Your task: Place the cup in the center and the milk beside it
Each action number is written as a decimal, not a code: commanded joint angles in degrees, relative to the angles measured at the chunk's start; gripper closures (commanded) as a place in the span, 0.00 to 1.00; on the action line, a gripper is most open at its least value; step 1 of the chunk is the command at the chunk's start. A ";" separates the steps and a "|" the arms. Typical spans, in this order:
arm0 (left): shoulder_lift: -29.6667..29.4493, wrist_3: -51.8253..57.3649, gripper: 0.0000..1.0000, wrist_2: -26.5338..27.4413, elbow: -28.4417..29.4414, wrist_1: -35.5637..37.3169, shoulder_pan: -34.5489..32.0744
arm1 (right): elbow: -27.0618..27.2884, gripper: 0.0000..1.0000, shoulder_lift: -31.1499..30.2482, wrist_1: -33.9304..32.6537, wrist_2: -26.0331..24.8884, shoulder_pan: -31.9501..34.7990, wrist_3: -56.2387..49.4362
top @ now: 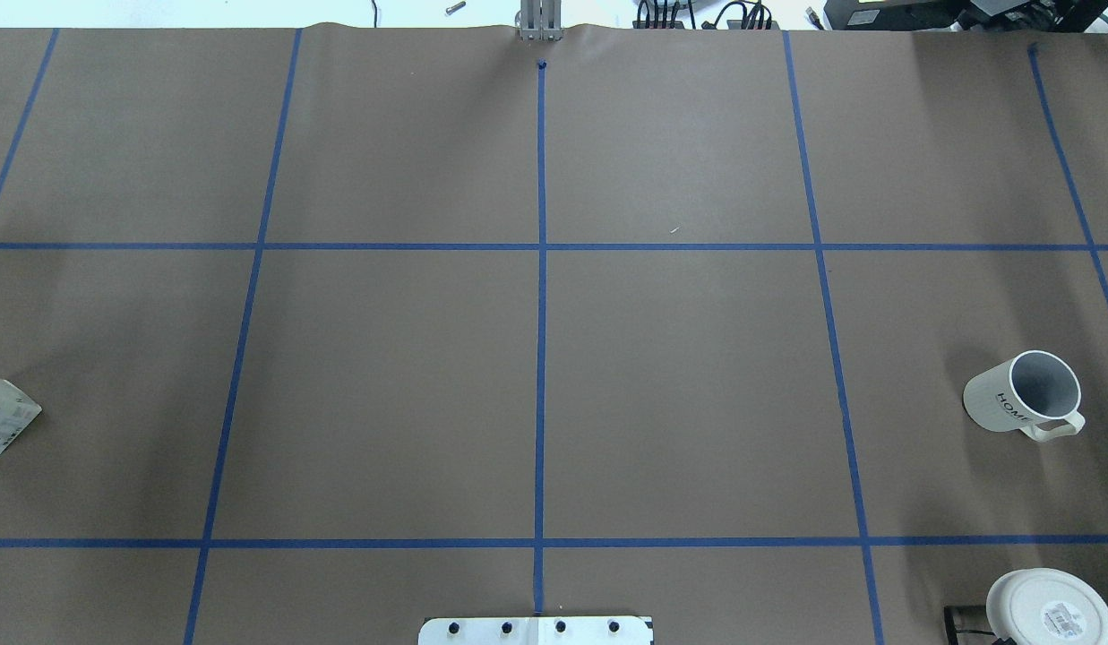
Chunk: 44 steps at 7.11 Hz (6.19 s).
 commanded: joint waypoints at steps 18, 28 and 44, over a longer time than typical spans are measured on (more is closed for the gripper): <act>-1.29 -0.03 0.02 -2.95 2.90 -2.49 0.04 | 11.09 0.61 -14.37 15.53 2.21 -25.54 14.51; -2.00 -0.03 0.02 -2.95 3.52 -2.49 0.04 | 13.92 1.00 16.64 -12.69 3.18 -19.11 21.76; -2.71 -1.17 0.02 -8.54 2.58 -5.92 0.04 | -14.68 0.00 47.76 8.06 -17.22 -44.89 61.71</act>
